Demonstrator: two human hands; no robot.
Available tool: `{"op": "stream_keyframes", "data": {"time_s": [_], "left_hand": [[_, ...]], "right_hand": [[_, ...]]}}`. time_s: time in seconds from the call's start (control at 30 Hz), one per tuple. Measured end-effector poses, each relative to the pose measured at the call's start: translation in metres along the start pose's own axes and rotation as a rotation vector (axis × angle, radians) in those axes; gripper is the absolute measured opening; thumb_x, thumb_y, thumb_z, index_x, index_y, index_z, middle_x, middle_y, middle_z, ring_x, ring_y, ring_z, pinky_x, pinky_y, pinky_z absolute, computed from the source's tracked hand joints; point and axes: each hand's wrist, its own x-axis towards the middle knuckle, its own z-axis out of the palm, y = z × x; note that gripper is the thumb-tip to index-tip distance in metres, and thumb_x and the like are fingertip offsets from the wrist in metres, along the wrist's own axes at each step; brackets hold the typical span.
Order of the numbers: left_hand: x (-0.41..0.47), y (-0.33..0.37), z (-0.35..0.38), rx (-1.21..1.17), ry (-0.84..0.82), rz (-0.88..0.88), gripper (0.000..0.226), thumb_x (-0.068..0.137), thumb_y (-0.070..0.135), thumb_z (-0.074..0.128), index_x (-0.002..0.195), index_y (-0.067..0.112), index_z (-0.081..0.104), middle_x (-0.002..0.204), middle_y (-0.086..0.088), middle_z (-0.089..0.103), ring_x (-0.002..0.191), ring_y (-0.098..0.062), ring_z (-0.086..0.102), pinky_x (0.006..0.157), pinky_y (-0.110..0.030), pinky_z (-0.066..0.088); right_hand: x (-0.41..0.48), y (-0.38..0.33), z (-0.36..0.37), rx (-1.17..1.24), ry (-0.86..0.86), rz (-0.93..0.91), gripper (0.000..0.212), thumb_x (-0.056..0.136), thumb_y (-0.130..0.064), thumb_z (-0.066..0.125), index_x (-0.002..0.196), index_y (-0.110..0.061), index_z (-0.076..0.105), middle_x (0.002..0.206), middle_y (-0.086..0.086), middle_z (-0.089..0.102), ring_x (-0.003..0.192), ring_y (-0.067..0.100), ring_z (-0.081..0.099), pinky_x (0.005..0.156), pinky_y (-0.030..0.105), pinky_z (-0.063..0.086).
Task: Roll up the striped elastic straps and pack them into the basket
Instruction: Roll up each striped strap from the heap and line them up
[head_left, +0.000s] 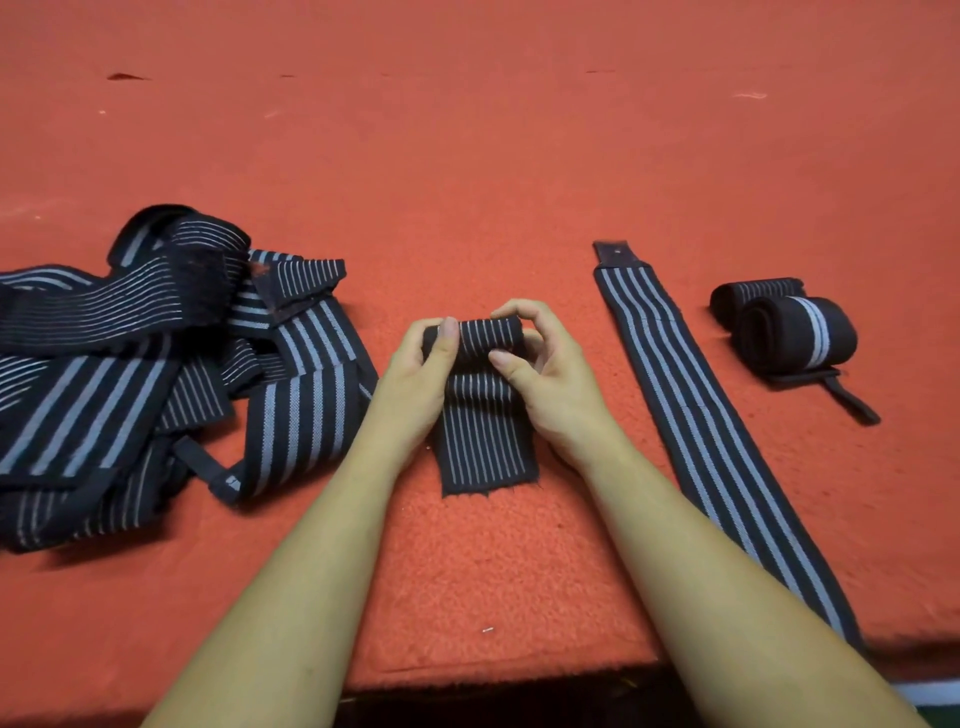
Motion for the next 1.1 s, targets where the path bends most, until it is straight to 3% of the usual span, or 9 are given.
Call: {"op": "stream_keyframes", "data": {"time_s": [0.13, 0.33, 0.5, 0.67, 0.73, 0.8, 0.93, 1.03, 1.1], "left_hand": [[0.001, -0.002, -0.001, -0.062, -0.008, 0.036, 0.029, 0.094, 0.055, 0.056, 0.105, 0.029, 0.061, 0.096, 0.013, 0.067, 0.092, -0.004, 0.063, 0.092, -0.036, 0.05], [-0.003, -0.005, -0.005, -0.135, -0.189, 0.094, 0.031, 0.093, 0.038, 0.057, 0.122, 0.032, 0.049, 0.107, 0.001, 0.062, 0.097, -0.011, 0.061, 0.092, -0.04, 0.051], [-0.002, -0.006, -0.001, -0.013, -0.137, 0.064, 0.04, 0.094, 0.05, 0.057, 0.13, 0.036, 0.043, 0.108, 0.009, 0.066, 0.096, -0.005, 0.064, 0.089, -0.03, 0.05], [0.001, -0.004, 0.004, -0.182, -0.101, 0.014, 0.037, 0.091, 0.032, 0.068, 0.116, 0.016, 0.046, 0.088, -0.002, 0.066, 0.075, -0.009, 0.063, 0.067, -0.026, 0.051], [0.001, -0.005, 0.002, -0.128, -0.136, 0.024, 0.028, 0.089, 0.031, 0.07, 0.107, 0.013, 0.058, 0.091, 0.0, 0.069, 0.083, -0.01, 0.065, 0.078, -0.033, 0.054], [0.0, -0.005, -0.001, -0.11, -0.155, 0.026, 0.021, 0.089, 0.033, 0.069, 0.1, 0.014, 0.069, 0.095, -0.001, 0.072, 0.091, -0.014, 0.065, 0.089, -0.042, 0.052], [-0.002, -0.003, 0.0, -0.23, -0.154, -0.074, 0.03, 0.096, 0.03, 0.063, 0.103, 0.002, 0.072, 0.102, -0.024, 0.072, 0.09, -0.026, 0.066, 0.088, -0.047, 0.051], [0.0, -0.003, 0.001, -0.199, -0.117, -0.06, 0.019, 0.094, 0.023, 0.068, 0.105, 0.009, 0.061, 0.093, -0.015, 0.074, 0.084, -0.024, 0.068, 0.083, -0.043, 0.052], [0.002, -0.005, 0.0, -0.242, -0.109, -0.095, 0.034, 0.091, 0.019, 0.071, 0.117, 0.014, 0.05, 0.097, -0.017, 0.074, 0.084, -0.029, 0.071, 0.084, -0.045, 0.056]], "right_hand": [[-0.001, -0.003, -0.001, 0.012, -0.023, 0.019, 0.034, 0.088, 0.0, 0.057, 0.112, -0.024, 0.055, 0.1, 0.011, 0.06, 0.089, 0.016, 0.057, 0.079, 0.03, 0.049], [0.0, -0.002, 0.005, -0.176, 0.032, 0.139, 0.034, 0.104, -0.036, 0.046, 0.135, -0.022, 0.048, 0.115, -0.006, 0.061, 0.098, -0.001, 0.057, 0.088, 0.016, 0.043], [0.001, 0.004, 0.004, -0.163, 0.095, 0.091, 0.023, 0.102, -0.033, 0.052, 0.119, -0.017, 0.052, 0.101, 0.0, 0.061, 0.092, 0.01, 0.059, 0.087, 0.035, 0.05], [0.006, 0.002, 0.0, -0.046, 0.282, 0.084, 0.035, 0.093, -0.048, 0.057, 0.113, -0.019, 0.051, 0.104, 0.006, 0.063, 0.096, 0.018, 0.061, 0.095, 0.049, 0.05], [0.007, 0.002, 0.0, -0.022, 0.298, 0.092, 0.037, 0.089, -0.052, 0.059, 0.11, -0.023, 0.051, 0.104, 0.008, 0.065, 0.096, 0.022, 0.063, 0.097, 0.054, 0.05], [0.007, 0.002, 0.0, -0.007, 0.285, 0.085, 0.031, 0.091, -0.046, 0.06, 0.11, -0.023, 0.051, 0.102, 0.011, 0.066, 0.094, 0.024, 0.063, 0.094, 0.053, 0.051], [0.004, 0.0, -0.004, 0.084, 0.238, 0.021, 0.022, 0.098, -0.014, 0.058, 0.117, -0.022, 0.049, 0.097, 0.009, 0.061, 0.086, 0.017, 0.059, 0.08, 0.041, 0.051], [0.003, -0.001, -0.005, 0.055, 0.201, -0.044, 0.037, 0.09, -0.002, 0.058, 0.118, -0.024, 0.052, 0.105, 0.009, 0.059, 0.095, 0.019, 0.056, 0.089, 0.044, 0.049], [0.003, -0.002, -0.004, 0.007, 0.18, -0.064, 0.042, 0.084, 0.003, 0.057, 0.117, -0.022, 0.056, 0.11, 0.005, 0.06, 0.102, 0.017, 0.056, 0.099, 0.047, 0.047]]}}
